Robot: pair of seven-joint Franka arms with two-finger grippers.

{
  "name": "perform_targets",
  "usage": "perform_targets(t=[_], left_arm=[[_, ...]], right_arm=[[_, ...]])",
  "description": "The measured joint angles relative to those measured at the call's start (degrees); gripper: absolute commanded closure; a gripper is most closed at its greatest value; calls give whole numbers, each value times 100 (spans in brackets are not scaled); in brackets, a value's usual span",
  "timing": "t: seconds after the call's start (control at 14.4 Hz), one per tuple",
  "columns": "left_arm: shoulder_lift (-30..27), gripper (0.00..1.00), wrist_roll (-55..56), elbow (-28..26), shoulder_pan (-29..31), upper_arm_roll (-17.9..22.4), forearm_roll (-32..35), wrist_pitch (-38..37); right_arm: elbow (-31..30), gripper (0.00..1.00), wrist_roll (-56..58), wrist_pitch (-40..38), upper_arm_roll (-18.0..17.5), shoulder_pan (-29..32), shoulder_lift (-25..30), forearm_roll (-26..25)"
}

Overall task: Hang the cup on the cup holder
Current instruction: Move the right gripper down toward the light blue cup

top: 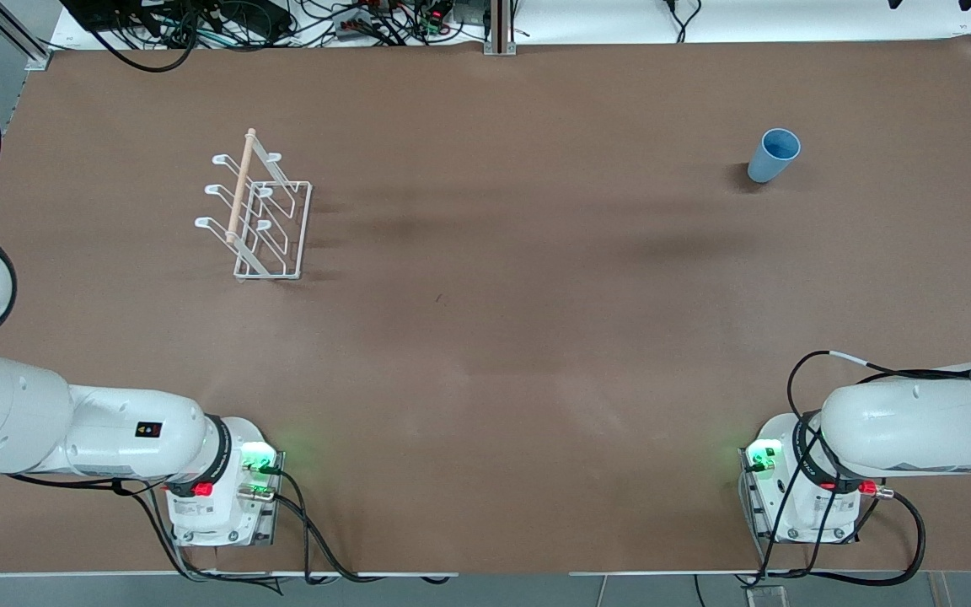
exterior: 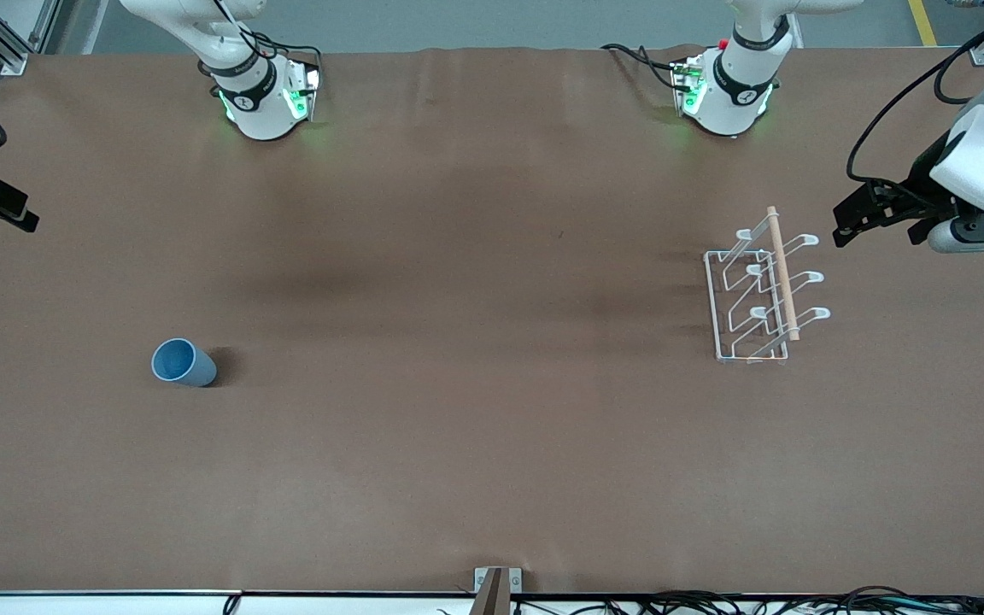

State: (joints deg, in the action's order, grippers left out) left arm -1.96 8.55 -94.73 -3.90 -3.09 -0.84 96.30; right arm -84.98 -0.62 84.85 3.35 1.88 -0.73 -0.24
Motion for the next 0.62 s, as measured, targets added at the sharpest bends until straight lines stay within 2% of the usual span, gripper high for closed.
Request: perform_targets(t=[0.48,0.62], left_arm=[[11,0,0,0,-1,0,0,2],[18,0,-1,-1,-2,-1,0,2]], right_arm=[[-31,0,128,27,1,0,-32,0],[-246,0,172,333,2,1,-170,0]])
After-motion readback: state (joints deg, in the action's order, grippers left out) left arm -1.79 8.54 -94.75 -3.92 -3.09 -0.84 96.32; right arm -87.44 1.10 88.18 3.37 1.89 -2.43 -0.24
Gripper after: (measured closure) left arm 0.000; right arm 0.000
